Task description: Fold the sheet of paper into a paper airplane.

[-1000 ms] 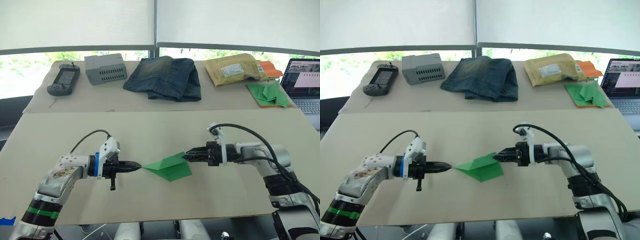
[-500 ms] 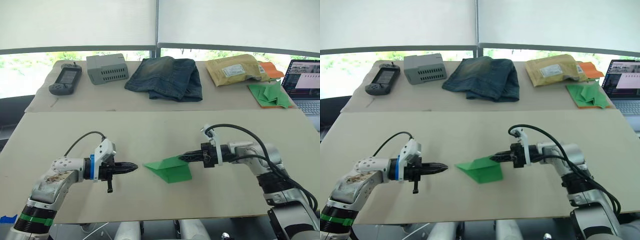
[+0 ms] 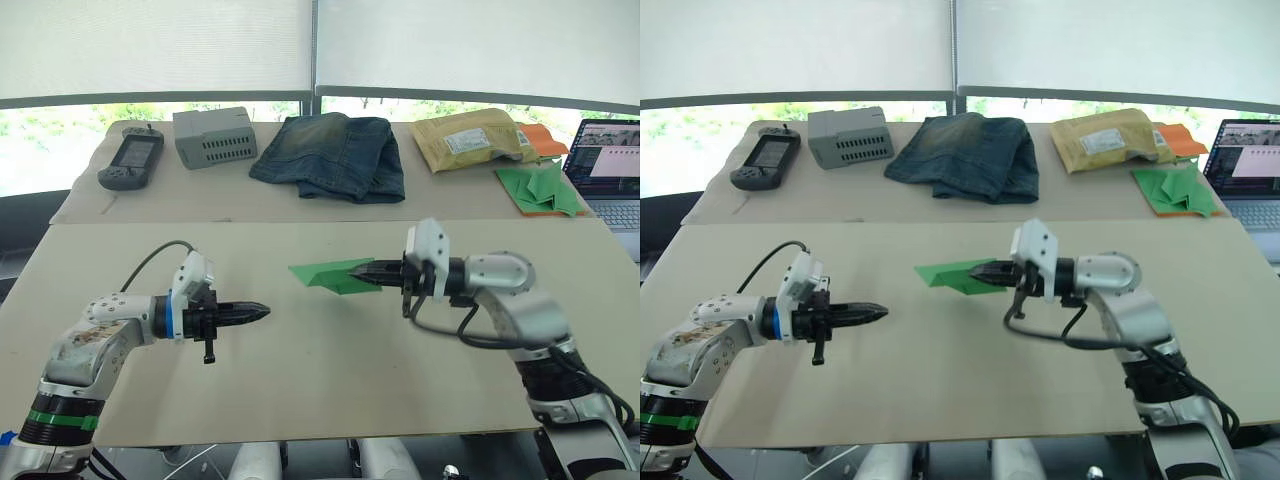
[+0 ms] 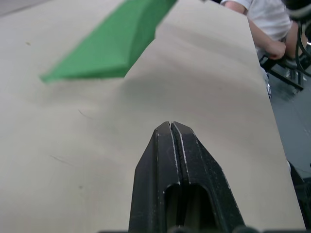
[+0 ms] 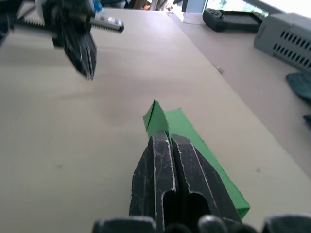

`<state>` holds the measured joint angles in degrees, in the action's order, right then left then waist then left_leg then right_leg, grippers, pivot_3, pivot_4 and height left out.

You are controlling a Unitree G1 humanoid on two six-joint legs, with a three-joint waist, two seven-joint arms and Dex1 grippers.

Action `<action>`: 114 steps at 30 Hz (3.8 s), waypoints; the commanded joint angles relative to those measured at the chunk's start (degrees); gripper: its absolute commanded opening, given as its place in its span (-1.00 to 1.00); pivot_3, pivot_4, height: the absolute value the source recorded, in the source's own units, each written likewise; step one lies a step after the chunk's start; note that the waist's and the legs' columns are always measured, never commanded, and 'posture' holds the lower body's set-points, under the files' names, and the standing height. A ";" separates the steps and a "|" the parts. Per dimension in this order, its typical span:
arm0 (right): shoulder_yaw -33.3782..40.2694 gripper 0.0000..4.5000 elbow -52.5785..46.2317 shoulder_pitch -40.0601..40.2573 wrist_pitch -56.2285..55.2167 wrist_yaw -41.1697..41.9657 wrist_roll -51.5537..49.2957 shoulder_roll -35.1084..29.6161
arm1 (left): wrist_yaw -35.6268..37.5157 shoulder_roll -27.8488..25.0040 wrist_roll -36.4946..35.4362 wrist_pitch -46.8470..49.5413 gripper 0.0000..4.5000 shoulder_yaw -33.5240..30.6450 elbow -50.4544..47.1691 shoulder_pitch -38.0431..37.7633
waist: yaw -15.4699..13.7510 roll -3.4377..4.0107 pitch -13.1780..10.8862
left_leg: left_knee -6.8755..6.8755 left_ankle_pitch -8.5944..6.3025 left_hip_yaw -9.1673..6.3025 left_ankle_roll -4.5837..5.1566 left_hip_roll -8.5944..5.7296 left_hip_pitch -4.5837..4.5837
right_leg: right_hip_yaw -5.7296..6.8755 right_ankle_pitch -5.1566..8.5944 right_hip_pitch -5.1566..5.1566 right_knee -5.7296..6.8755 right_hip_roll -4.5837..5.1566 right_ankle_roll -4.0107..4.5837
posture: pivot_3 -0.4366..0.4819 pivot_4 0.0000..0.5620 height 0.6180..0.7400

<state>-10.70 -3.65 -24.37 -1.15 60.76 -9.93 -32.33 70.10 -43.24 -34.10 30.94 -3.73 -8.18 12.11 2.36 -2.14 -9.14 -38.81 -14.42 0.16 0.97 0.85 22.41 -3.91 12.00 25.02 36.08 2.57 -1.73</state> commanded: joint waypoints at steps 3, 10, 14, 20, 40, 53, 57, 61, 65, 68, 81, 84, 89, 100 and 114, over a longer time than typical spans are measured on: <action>-2.81 -0.99 9.25 2.71 -33.36 -7.60 15.63 -1.28 | 0.34 -0.07 -2.41 -0.06 -1.00 -2.16 -1.26 1.04 | 0.06 0.00 0.00 | 0.00 0.00 0.02 0.00 0.00 -0.01 | -0.02 -0.01 0.01 0.01 0.00 0.02 | -0.05 -0.47 0.81; -5.04 -0.99 21.44 5.25 -58.47 -19.86 30.20 -4.72 | 0.13 -0.92 -2.56 0.13 -1.00 -2.13 -1.46 1.20 | 0.08 -0.02 -0.01 | 0.01 0.00 0.03 0.00 0.00 -0.08 | -0.06 -0.16 -0.02 0.05 -0.02 0.28 | -0.05 -0.47 0.81; -6.56 -0.99 25.81 4.64 -65.37 -24.02 34.82 -6.48 | 0.04 -0.96 -2.51 0.49 -1.00 -1.64 -1.39 2.03 | 0.13 -0.02 -0.01 | 0.00 0.00 0.05 0.00 0.00 -0.13 | -0.09 -0.22 -0.06 0.06 -0.02 0.39 | -0.05 -0.47 0.81; -7.56 -0.99 30.73 1.26 -72.15 -30.35 42.32 -8.02 | 0.62 -0.94 -1.58 0.42 -1.00 -0.29 -0.22 3.54 | -0.01 -0.05 -0.02 | 0.00 0.00 0.03 0.00 -0.02 -0.35 | -0.08 -0.20 -0.35 -0.01 -0.01 0.40 | -0.05 -0.47 0.81; -4.30 0.94 1.32 3.75 -39.06 -24.59 9.59 -17.10 | 2.29 -0.12 -0.94 0.65 -1.00 3.06 2.08 7.68 | 0.06 -0.10 -0.13 | 0.00 0.00 -0.06 0.00 0.05 -0.68 | -0.09 -0.03 -0.71 0.00 0.01 0.20 | -0.05 -0.47 0.81; -1.47 -0.99 0.85 0.77 -21.76 -16.44 4.04 -12.10 | 3.68 -0.76 0.21 -0.01 -1.00 3.00 3.99 8.58 | -0.21 -0.10 -0.14 | -0.02 0.00 -0.04 0.00 0.01 -0.56 | -0.03 0.03 -0.64 -0.04 0.00 0.08 | -0.05 -0.47 0.81; -3.36 -0.99 1.46 -0.63 -9.06 -13.49 2.64 -8.69 | 3.39 -0.68 0.83 -0.49 -1.00 3.05 4.07 8.26 | -0.17 -0.10 -0.14 | 0.00 0.00 -0.06 0.00 0.01 -0.56 | -0.02 0.02 -0.63 -0.03 -0.03 0.11 | -0.05 -0.47 0.81; -5.50 -0.99 1.06 -2.69 4.00 -10.55 1.76 -4.62 | 3.33 -0.59 1.59 -1.00 -1.00 3.36 4.10 7.90 | 0.00 -0.08 -0.16 | 0.00 0.00 -0.07 0.00 0.02 -0.53 | -0.02 -0.04 -0.59 0.00 -0.06 0.22 | -0.05 -0.47 0.81; -7.03 -0.99 -0.16 -3.20 9.60 -7.48 2.64 -3.77 | 3.58 -0.53 2.43 -1.63 -1.00 3.45 4.41 7.75 | -0.11 -0.07 -0.16 | -0.02 0.00 -0.08 0.00 0.00 -0.43 | -0.01 -0.05 -0.52 -0.01 -0.03 0.22 | -0.05 -0.47 0.81; -7.99 -0.99 -2.83 -1.90 14.70 -3.50 0.78 -4.42 | 3.99 -0.36 2.96 -2.37 -1.00 3.61 4.77 7.47 | -0.31 -0.07 -0.16 | -0.02 0.00 -0.08 0.00 0.01 -0.40 | 0.01 -0.05 -0.52 -0.04 0.00 0.21 | -0.05 -0.47 0.81; -8.09 -0.99 -11.02 5.77 20.96 -1.42 -0.67 -4.21 | 5.82 0.14 1.00 0.62 -1.00 4.88 1.92 7.63 | -0.26 -0.07 -0.16 | -0.02 0.00 -0.09 0.00 0.01 -0.41 | 0.04 0.04 -0.51 -0.03 -0.04 0.06 | -0.05 -0.47 0.81; -8.88 -0.99 -10.22 7.55 19.84 -2.93 1.66 -4.32 | 5.96 1.25 1.06 1.50 -1.00 6.83 0.81 8.39 | -0.37 -0.07 -0.17 | -0.03 0.00 -0.09 0.00 -0.01 -0.39 | 0.04 0.04 -0.50 -0.03 -0.03 0.06 | -0.05 -0.47 0.81; -8.69 -0.99 -10.32 10.50 18.69 -4.49 3.36 -4.18 | 5.91 4.78 3.60 1.15 -1.00 12.35 1.34 10.59 | -0.78 -0.07 -0.16 | -0.07 0.00 -0.09 0.00 -0.03 -0.39 | 0.04 0.03 -0.53 -0.03 -0.03 0.03 | -0.05 -0.47 0.81; -7.26 -0.99 -13.04 14.28 20.03 -7.91 4.46 -4.73 | 4.05 10.76 15.75 -7.56 -1.00 23.27 9.75 12.79 | -1.47 -0.07 -0.16 | -0.09 0.00 -0.09 0.00 -0.04 -0.44 | 0.03 0.04 -0.60 -0.03 -0.08 0.04 | -0.05 -0.47 0.81; 3.84 -0.99 -20.78 17.34 28.47 -12.94 -3.62 -2.55 | -0.65 12.30 22.90 -8.96 -1.00 26.77 10.41 10.82 | -1.58 -0.07 -0.16 | -0.12 0.00 -0.10 0.00 -0.03 -0.43 | 0.02 0.03 -0.64 -0.03 -0.07 0.02 | -0.05 -0.47 0.81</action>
<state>-11.24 -21.00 -6.28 23.92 49.24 -9.30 -35.51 69.75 -30.60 -12.85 21.49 21.65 2.60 24.09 0.78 -2.21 -9.30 -38.93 -14.42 0.06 0.98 0.82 21.97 -3.89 12.03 24.39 36.05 2.50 -1.71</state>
